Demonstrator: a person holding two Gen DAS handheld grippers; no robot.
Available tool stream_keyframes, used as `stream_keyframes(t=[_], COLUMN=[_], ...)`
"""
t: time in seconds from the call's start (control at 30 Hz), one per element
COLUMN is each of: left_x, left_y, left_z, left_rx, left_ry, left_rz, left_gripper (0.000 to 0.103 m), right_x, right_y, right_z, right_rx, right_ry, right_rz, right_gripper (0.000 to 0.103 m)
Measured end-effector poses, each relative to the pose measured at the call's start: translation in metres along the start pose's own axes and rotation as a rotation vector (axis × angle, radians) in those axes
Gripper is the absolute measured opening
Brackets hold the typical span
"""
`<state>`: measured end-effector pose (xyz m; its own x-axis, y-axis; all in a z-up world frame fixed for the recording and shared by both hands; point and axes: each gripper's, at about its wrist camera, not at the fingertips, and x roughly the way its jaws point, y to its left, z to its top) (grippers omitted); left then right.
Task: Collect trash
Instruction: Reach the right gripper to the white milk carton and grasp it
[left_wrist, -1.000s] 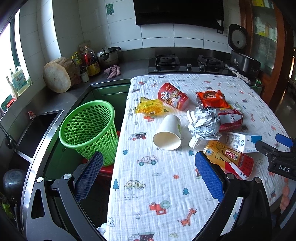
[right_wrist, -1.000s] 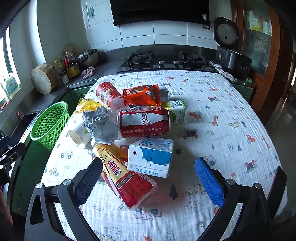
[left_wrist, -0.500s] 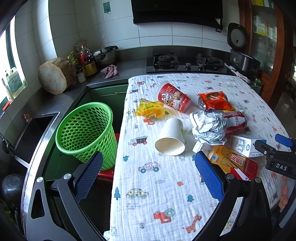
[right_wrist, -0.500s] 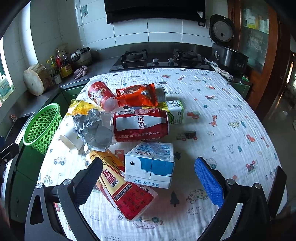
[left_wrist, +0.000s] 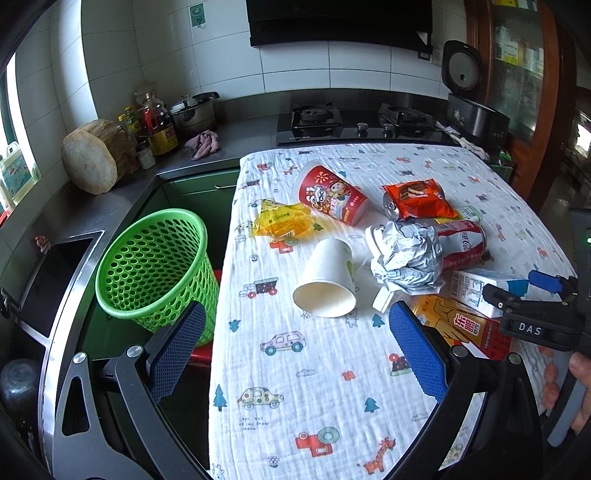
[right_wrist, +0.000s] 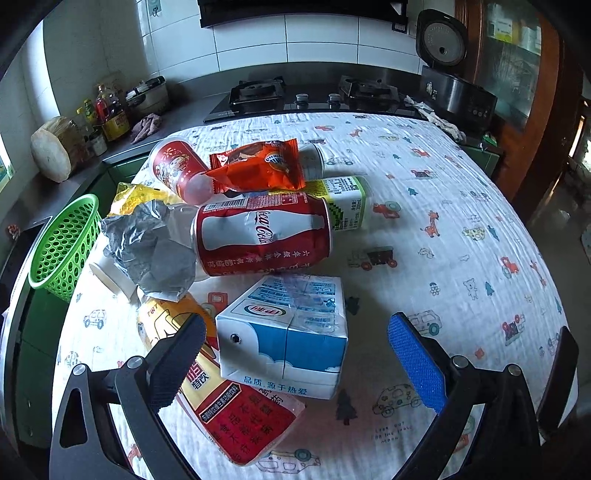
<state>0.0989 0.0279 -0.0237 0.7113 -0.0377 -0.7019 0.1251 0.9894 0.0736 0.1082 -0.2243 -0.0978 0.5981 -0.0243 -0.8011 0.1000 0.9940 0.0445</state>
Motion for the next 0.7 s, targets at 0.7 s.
stream_keyframes(t=[0.7], left_x=[0.075], left_y=[-0.075], left_z=[0.03], left_rx=[0.127], left_ry=[0.051], left_rz=[-0.285], left_gripper=[0.089], right_x=[0.008], right_y=[-0.018], right_z=[-0.004], right_rx=[0.079], right_ry=[0.043], right_rz=[0.009], right_gripper=[0.063])
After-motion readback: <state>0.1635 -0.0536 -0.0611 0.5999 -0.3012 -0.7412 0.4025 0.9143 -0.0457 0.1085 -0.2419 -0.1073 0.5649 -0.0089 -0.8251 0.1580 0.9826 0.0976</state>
